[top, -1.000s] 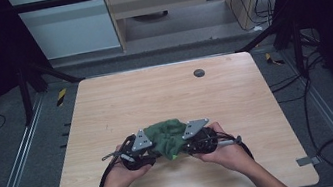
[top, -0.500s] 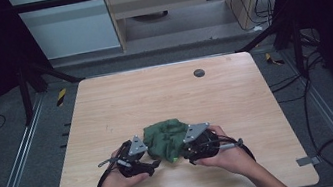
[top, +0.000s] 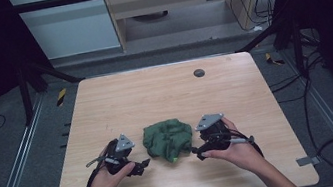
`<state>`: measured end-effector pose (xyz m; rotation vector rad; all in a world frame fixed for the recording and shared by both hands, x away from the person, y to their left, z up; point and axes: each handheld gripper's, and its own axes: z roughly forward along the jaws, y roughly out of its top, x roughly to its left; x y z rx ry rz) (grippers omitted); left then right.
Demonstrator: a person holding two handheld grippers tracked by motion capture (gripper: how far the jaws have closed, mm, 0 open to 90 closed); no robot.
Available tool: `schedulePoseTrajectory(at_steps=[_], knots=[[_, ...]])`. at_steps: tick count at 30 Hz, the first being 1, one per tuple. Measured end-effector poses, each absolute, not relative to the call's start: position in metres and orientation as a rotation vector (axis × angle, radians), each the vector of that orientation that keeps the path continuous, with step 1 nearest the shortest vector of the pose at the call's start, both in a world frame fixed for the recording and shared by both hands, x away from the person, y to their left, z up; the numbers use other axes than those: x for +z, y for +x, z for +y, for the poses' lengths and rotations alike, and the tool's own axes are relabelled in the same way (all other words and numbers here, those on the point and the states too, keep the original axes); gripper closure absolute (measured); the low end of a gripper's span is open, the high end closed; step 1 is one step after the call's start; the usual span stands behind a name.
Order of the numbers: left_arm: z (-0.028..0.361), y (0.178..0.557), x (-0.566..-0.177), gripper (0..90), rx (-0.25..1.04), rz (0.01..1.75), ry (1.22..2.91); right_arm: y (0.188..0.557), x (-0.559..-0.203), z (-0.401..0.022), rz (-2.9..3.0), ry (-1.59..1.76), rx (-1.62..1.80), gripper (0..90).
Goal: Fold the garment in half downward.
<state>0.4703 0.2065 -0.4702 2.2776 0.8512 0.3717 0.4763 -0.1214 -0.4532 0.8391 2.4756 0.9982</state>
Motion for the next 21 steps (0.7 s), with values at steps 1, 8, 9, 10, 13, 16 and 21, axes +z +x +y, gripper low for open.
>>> schedulePoseTrajectory(at_steps=[1, 8, 9, 10, 13, 16, 21], knots=[[0.208, 0.471, -0.47, 6.0, 0.372, 0.859, 2.28, 0.477, -0.453, -0.123, 2.474, 0.837, 1.002, 6.5], [0.217, 0.472, -0.47, 6.0, 0.373, 0.867, 2.279, 0.476, -0.454, -0.135, 2.466, 0.854, 1.008, 6.2], [0.219, 0.471, -0.469, 6.0, 0.377, 0.87, 2.279, 0.475, -0.454, -0.138, 2.466, 0.854, 1.006, 6.1], [0.219, 0.471, -0.469, 6.0, 0.377, 0.87, 2.279, 0.475, -0.454, -0.138, 2.466, 0.854, 1.006, 6.1], [0.222, 0.47, -0.47, 6.0, 0.377, 0.869, 2.282, 0.473, -0.457, -0.142, 2.475, 0.846, 0.995, 5.7], [0.223, 0.469, -0.471, 6.0, 0.381, 0.868, 2.29, 0.471, -0.459, -0.145, 2.481, 0.841, 0.984, 5.7], [0.227, 0.466, -0.475, 6.0, 0.393, 0.862, 2.315, 0.468, -0.462, -0.153, 2.473, 0.857, 0.983, 5.6]])
